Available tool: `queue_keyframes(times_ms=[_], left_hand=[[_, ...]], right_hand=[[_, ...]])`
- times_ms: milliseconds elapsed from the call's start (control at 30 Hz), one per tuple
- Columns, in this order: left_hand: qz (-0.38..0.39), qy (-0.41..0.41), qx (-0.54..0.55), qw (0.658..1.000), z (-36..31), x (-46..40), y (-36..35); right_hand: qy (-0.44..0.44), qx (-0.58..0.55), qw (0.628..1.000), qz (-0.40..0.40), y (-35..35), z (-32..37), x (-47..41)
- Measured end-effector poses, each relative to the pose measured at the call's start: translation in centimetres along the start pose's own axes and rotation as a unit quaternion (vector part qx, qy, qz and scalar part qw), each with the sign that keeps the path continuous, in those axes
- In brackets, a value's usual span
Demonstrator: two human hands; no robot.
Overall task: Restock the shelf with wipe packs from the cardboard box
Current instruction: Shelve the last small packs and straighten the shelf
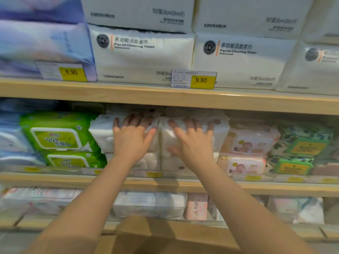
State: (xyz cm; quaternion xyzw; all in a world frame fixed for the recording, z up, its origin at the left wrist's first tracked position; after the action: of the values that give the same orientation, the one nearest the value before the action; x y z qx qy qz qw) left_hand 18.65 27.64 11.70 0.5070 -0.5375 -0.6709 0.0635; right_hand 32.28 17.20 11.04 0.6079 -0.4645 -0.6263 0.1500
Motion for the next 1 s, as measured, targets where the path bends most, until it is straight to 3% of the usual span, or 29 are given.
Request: queue_keyframes(times_ms=[233, 400, 500, 567, 633, 700, 767, 1000], left_hand=[[-0.038, 0.004, 0.021, 0.999, 0.3, 0.0, -0.8], [-0.026, 0.008, 0.059, 0.998, 0.6, 0.4, -0.3], [-0.102, 0.089, 0.159, 0.978, 4.5, 2.7, 1.0], [-0.134, 0.181, 0.223, 0.949, 7.8, 5.0, 1.3], [-0.118, 0.254, 0.272, 0.921, 9.9, 6.6, 0.6], [-0.096, 0.288, 0.298, 0.905, 10.5, 6.9, -0.3], [-0.094, 0.291, 0.302, 0.903, 10.2, 6.4, -1.0], [-0.084, 0.346, 0.245, 0.902, 9.2, 4.0, -1.9]], right_hand=[[-0.044, -0.013, 0.999, -0.019, -1.4, 0.6, -1.6], [-0.046, -0.030, 0.996, 0.070, -0.7, 0.6, -1.8], [-0.070, -0.059, 0.987, 0.129, 0.7, 0.8, -1.7], [-0.042, -0.072, 0.992, 0.098, 1.9, 2.3, -1.4], [0.012, -0.090, 0.996, 0.028, 2.8, 4.8, -1.4], [0.036, -0.102, 0.993, 0.038, 2.7, 7.0, -2.0], [0.028, -0.101, 0.993, 0.063, 1.9, 7.9, -2.8], [-0.002, -0.120, 0.991, -0.053, 0.1, 8.0, -3.6]])
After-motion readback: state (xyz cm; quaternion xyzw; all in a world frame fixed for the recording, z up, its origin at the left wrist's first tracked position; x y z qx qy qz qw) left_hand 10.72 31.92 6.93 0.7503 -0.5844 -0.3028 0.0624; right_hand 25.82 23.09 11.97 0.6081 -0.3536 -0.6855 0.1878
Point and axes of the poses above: each hand's wrist, its own x-axis away from the middle knuckle, its own y-axis out of the back of the hand, z = x × y, the point moved 4 cm from there along -x, towards the middle knuckle, and after that the axes turned 6 degrees about -z, right-handed, at the moved point
